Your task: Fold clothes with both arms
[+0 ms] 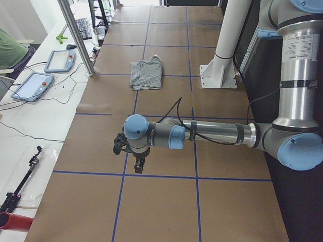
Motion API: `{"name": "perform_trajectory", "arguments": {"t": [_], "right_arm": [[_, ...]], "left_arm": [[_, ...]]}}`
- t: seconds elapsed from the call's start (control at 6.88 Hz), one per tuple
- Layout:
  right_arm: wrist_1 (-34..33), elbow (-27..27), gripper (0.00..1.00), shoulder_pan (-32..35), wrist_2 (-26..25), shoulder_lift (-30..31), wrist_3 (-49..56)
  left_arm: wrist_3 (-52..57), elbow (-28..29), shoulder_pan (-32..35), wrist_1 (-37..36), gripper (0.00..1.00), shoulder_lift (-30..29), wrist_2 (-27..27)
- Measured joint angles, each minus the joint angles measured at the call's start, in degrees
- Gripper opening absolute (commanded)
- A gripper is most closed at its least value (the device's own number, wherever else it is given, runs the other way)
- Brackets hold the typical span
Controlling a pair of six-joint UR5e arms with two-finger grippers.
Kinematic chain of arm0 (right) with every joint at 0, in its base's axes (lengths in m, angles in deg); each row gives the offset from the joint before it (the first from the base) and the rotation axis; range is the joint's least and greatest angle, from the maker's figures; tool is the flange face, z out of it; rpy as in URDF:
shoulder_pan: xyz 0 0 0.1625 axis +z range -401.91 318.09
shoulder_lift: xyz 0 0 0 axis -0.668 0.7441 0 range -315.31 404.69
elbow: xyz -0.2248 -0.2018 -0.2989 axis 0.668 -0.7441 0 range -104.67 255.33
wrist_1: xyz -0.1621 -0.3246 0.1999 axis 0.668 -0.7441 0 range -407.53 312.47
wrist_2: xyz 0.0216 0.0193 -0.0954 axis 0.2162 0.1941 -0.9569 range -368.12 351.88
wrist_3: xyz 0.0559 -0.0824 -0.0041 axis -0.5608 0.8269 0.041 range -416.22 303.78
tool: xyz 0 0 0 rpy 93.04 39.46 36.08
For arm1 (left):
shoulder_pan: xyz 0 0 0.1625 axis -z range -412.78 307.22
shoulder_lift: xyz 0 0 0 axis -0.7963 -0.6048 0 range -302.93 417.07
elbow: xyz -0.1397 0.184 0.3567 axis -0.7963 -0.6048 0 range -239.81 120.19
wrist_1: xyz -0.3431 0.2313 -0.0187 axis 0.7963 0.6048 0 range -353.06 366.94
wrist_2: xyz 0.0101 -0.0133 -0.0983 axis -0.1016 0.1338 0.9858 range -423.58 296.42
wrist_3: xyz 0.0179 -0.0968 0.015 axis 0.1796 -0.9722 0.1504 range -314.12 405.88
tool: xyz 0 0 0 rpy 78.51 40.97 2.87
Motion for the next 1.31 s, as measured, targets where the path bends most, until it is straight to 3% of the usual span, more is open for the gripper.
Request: {"name": "perform_trajectory", "arguments": {"t": [1.31], "right_arm": [[0.00, -0.18, 1.00, 0.00, 0.08, 1.65, 0.17]], "left_arm": [[-0.16, -0.27, -0.27, 0.16, 1.00, -0.20, -0.95]]}}
